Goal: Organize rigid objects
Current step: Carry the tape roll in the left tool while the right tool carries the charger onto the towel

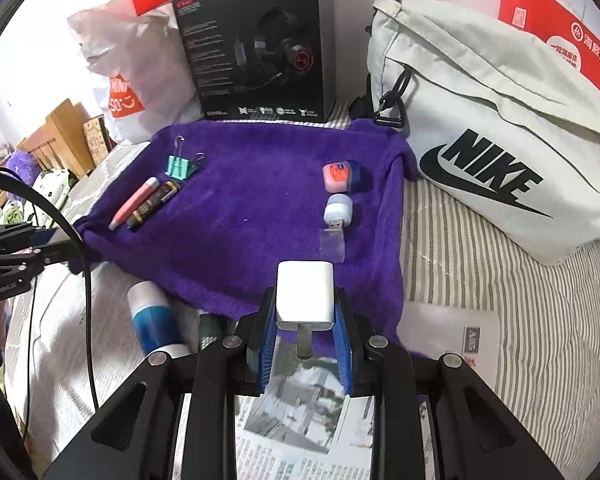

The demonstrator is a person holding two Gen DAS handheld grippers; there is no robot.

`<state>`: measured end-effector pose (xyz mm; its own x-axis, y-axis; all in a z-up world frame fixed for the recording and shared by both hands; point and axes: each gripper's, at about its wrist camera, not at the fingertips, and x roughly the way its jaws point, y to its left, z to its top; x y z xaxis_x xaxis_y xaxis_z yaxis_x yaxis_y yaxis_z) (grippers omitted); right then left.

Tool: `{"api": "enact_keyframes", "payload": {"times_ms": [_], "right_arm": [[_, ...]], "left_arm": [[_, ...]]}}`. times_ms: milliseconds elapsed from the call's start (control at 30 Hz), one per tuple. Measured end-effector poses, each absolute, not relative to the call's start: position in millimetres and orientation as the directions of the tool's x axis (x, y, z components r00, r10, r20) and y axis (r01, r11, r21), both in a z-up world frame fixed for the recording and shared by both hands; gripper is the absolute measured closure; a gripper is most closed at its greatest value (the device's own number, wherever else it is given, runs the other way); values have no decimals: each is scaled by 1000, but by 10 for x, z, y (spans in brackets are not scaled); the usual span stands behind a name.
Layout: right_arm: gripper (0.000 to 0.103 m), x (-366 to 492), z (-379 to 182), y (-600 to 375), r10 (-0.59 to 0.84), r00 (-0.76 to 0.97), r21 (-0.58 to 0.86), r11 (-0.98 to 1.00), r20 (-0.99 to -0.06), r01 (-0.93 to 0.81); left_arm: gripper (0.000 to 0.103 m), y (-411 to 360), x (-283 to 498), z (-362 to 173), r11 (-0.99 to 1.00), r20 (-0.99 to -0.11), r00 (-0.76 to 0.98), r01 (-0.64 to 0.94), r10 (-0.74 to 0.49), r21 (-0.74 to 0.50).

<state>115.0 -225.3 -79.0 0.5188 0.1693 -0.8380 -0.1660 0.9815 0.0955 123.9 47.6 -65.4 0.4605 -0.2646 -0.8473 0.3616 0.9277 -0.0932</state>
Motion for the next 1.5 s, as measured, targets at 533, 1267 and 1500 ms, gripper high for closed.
{"api": "enact_keyframes", "payload": {"times_ms": [533, 1267, 1500], "right_arm": [[77, 1582, -1198, -2149, 142, 402, 82, 983, -905, -163], [69, 1621, -1201, -2145, 137, 382, 73, 981, -914, -179], [64, 1513, -1039, -2118, 145, 417, 66, 978, -897, -197]], "left_arm": [[76, 449, 1411, -671, 919, -847, 447, 377, -287, -113], [76, 396, 1666, -877, 920, -862, 411, 366, -296, -142], [76, 271, 1820, -958, 918, -873, 392, 372, -290, -138]]}}
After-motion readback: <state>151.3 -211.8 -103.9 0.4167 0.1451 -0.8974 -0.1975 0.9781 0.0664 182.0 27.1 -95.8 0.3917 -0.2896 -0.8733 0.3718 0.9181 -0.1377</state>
